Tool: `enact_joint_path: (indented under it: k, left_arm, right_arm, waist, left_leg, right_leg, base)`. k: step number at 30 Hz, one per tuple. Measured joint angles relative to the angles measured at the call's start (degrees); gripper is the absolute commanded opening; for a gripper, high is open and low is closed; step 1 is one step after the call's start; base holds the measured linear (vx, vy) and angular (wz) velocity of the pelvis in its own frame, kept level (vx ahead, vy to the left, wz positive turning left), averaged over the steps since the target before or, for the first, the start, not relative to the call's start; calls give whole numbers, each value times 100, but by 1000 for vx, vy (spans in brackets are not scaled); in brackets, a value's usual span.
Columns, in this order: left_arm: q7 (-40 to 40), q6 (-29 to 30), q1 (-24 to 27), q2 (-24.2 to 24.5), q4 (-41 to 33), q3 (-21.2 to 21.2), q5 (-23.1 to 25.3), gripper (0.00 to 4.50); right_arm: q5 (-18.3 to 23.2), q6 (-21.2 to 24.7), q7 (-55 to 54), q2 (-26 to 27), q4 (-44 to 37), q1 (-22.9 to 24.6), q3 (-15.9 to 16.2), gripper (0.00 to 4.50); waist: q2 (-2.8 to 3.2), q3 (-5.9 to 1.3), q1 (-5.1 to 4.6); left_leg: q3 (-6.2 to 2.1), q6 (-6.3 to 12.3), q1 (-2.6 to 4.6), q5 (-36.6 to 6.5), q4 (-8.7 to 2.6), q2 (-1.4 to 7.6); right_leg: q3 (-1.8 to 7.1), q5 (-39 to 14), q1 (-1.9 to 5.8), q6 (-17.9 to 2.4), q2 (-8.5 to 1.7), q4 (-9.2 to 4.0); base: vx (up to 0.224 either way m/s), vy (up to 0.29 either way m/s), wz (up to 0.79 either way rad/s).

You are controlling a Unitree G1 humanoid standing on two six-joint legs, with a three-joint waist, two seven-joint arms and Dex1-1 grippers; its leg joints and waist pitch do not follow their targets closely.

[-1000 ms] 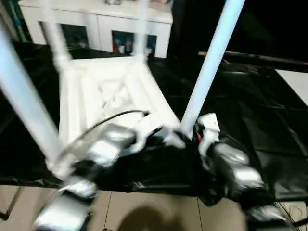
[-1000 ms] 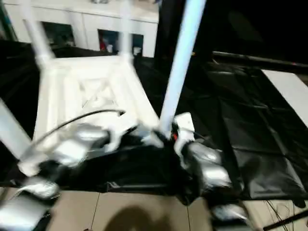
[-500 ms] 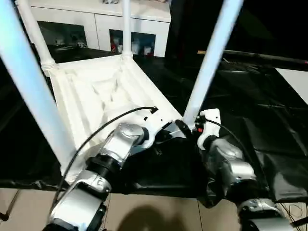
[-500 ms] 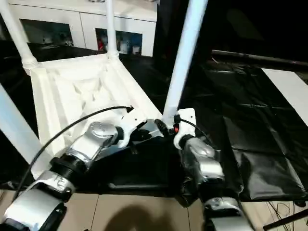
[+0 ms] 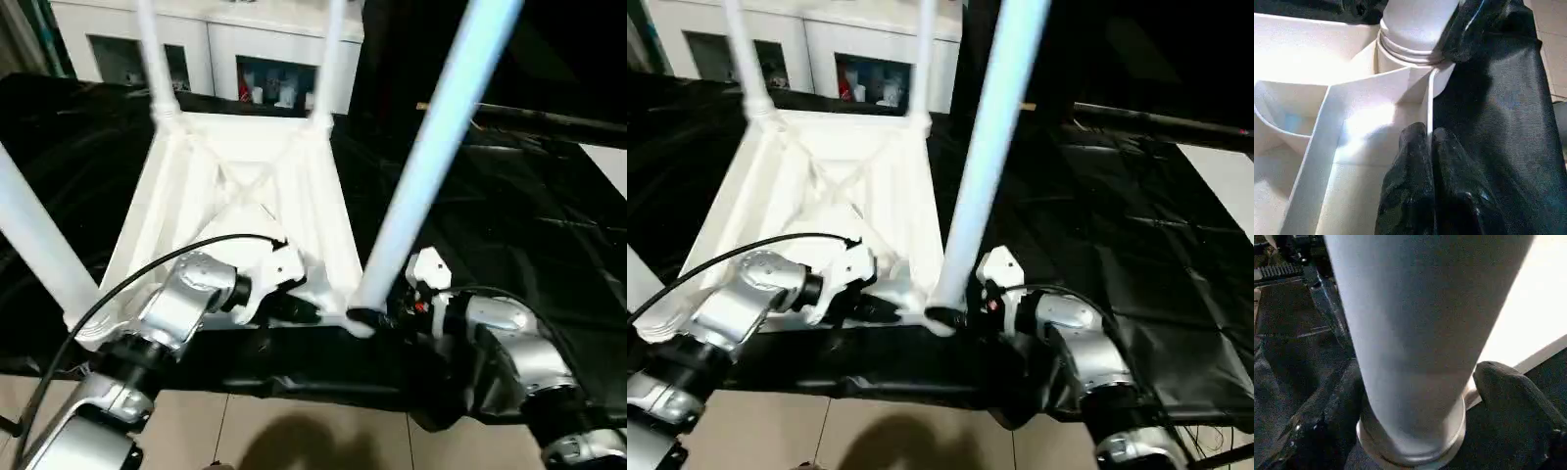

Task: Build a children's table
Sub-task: Rotate leg to tighten

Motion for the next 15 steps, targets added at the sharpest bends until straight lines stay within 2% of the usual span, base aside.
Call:
enact_joint_path:
  k: [6,13,15]
  left_arm:
    - [-1,51,53,78,-96,41,-15,0]
    - [-37,125,96,105,-224,53,-39,0]
    - [-37,129,100,104,-232,53,-39,0]
  right_arm:
    - [3,13,103,61,15,-1,2,334]
    - [83,110,223,92,17,-1,10,264]
    - [107,118,232,92,30,-1,10,263]
  waist:
    - [-22,11,-7]
    - [-48,13,-12]
    - [-50,14,-11]
  left_leg:
    - [10,-2,8,0,-13,5]
    - [11,-1,7,0,-7,4]
    - [13,-1,8,0,-7,5]
  right_leg:
    - [-5,-1,-2,3,3,8]
    - [-1,-1,-2,2,2,7]
    - [-1,-1,-2,2,2,8]
  base:
    - [0,0,0]
    - [0,0,0]
    - [0,0,0]
